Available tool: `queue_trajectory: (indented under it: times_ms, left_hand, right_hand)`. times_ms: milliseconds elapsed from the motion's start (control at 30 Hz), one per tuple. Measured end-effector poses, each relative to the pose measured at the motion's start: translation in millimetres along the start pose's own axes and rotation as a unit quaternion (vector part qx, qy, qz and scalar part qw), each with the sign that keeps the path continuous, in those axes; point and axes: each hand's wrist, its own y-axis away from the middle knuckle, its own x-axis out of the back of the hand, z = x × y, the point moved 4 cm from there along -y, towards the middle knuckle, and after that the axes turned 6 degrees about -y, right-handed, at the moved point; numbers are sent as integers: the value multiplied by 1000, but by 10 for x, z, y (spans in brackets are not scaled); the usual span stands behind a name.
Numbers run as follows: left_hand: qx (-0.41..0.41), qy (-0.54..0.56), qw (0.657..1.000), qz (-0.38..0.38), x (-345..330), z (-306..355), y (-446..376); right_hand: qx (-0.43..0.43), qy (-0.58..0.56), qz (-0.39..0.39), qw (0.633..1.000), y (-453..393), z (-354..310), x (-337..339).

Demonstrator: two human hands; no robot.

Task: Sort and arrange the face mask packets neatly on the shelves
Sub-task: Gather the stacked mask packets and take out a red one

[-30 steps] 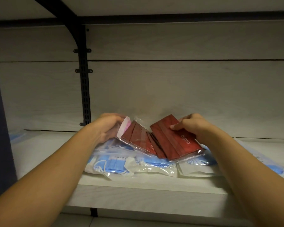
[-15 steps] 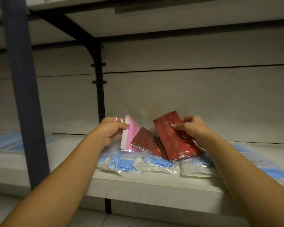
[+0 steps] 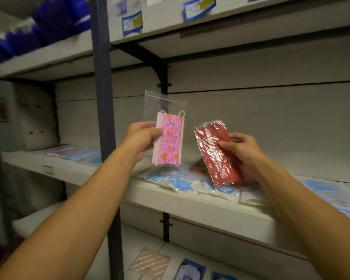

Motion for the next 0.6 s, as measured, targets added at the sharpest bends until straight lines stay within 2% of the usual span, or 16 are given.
queue_trajectory:
  times_ms: [167,433,600]
  left_hand:
    - [-48,-68,996,32,395,164,265]
    - [-74,-121,987,80,1252,229,708]
    - [-74,-133,981,116,1926,210,884]
  right_hand:
    - [59,-25,-37,997,104,-160,-445]
    - [59,-29,-140,988,453,-67,-1395]
    - [55,-30,-179,982,711,-38,-2046]
